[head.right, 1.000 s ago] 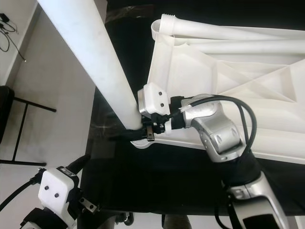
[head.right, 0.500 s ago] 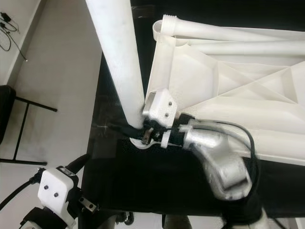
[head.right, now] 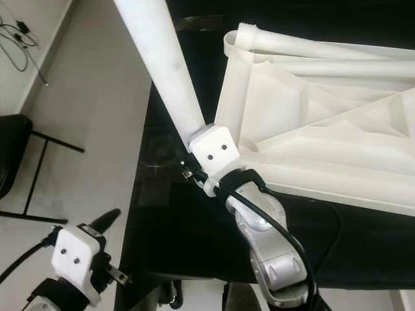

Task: Building children table

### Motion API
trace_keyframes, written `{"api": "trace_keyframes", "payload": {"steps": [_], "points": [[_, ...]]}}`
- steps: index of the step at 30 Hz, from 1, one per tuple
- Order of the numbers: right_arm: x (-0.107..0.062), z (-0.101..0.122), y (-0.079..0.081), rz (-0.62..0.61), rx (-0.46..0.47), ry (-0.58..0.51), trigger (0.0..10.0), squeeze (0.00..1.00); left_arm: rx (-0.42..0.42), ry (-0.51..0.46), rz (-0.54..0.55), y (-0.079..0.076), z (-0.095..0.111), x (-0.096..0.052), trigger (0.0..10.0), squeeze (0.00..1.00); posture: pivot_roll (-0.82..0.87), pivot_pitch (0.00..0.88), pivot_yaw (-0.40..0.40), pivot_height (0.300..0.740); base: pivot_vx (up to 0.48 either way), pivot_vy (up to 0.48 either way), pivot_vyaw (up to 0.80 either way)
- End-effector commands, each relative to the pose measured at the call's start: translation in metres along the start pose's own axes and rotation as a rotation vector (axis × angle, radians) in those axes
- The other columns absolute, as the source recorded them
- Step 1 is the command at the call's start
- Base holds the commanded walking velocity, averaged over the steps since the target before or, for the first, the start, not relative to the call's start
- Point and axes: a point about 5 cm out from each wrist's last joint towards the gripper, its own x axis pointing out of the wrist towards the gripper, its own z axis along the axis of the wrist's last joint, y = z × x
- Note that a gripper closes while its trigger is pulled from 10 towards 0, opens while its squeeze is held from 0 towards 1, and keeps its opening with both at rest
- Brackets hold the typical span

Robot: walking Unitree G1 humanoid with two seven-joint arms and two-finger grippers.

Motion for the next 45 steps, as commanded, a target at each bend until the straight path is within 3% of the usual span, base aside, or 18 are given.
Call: {"api": "trace_keyframes", "payload": {"steps": [1,6,13,15,18,19,24,25,26,27,28,29,31,38,39,45], "points": [[-0.005,-0.060,-0.003,-0.066,0.071,0.326,10.0,0.00,-0.007,0.042,0.025,0.005,-0.007,-0.001,10.0,0.00,0.06,0.326,0.099,0.740,0.000,0.000,0.00],[0.001,-0.060,-0.007,-0.116,0.182,0.272,10.0,0.00,0.065,0.023,0.099,0.028,-0.002,0.004,10.0,0.00,0.06,0.290,0.108,0.740,0.000,0.000,0.00],[-0.002,-0.064,-0.008,-0.113,0.189,0.250,10.0,0.00,0.084,-0.049,0.120,0.044,0.015,0.012,10.0,0.00,0.06,0.274,0.116,0.740,0.000,0.000,0.00],[-0.003,-0.066,-0.008,-0.116,0.179,0.247,10.0,0.00,0.085,-0.153,0.055,0.050,0.041,0.025,10.0,0.00,0.06,0.260,0.129,0.740,0.000,0.000,0.00],[-0.004,-0.065,-0.005,-0.105,0.162,0.239,10.0,0.00,0.082,-0.215,0.000,0.051,0.057,0.033,10.0,0.00,0.06,0.254,0.132,0.740,0.000,0.000,0.00],[-0.003,-0.064,-0.002,-0.092,0.148,0.228,10.0,0.00,0.061,-0.278,-0.089,0.049,0.074,0.042,10.0,0.00,0.06,0.252,0.133,0.740,0.000,0.000,0.00],[-0.001,-0.064,0.003,-0.069,0.134,0.216,10.0,0.00,0.016,-0.357,-0.227,0.043,0.097,0.051,10.0,0.00,0.05,0.246,0.134,0.740,0.000,0.000,0.00],[0.001,-0.063,0.006,-0.057,0.138,0.211,10.0,0.00,-0.001,-0.401,-0.336,0.037,0.110,0.055,10.0,0.00,0.05,0.243,0.137,0.740,0.000,0.000,0.00],[0.001,-0.063,0.006,-0.057,0.138,0.211,10.0,0.00,-0.001,-0.401,-0.336,0.037,0.110,0.055,10.0,0.00,0.05,0.243,0.137,0.740,0.000,0.000,0.00],[0.003,-0.063,0.009,-0.045,0.140,0.207,10.0,0.00,-0.010,-0.435,-0.428,0.032,0.121,0.058,10.0,0.00,0.05,0.237,0.135,0.740,0.000,0.000,0.00],[0.003,-0.063,0.009,-0.045,0.140,0.207,10.0,0.00,-0.010,-0.435,-0.428,0.032,0.121,0.058,10.0,0.00,0.05,0.237,0.135,0.740,0.000,0.000,0.00],[0.004,-0.063,0.011,-0.035,0.143,0.201,10.0,0.00,-0.011,-0.459,-0.516,0.030,0.132,0.060,10.0,0.00,0.05,0.235,0.139,0.740,0.000,0.000,0.00],[0.006,-0.064,0.013,-0.028,0.146,0.197,10.0,0.00,0.009,-0.467,-0.579,0.030,0.142,0.064,10.0,0.00,0.05,0.229,0.138,0.740,0.000,0.000,0.00],[0.010,-0.062,0.020,-0.006,0.156,0.176,10.0,0.00,0.126,-0.442,-0.614,0.044,0.169,0.094,10.0,0.00,0.06,0.222,0.141,0.740,0.000,0.000,0.00],[0.011,-0.060,0.022,0.000,0.159,0.167,10.0,0.00,0.158,-0.434,-0.584,0.048,0.178,0.110,10.0,0.00,0.05,0.222,0.143,0.740,0.000,0.000,0.00],[0.012,-0.059,0.023,0.004,0.162,0.160,10.0,0.00,0.171,-0.417,-0.577,0.049,0.182,0.122,10.0,0.00,0.05,0.221,0.146,0.740,0.000,0.000,0.00]]}}
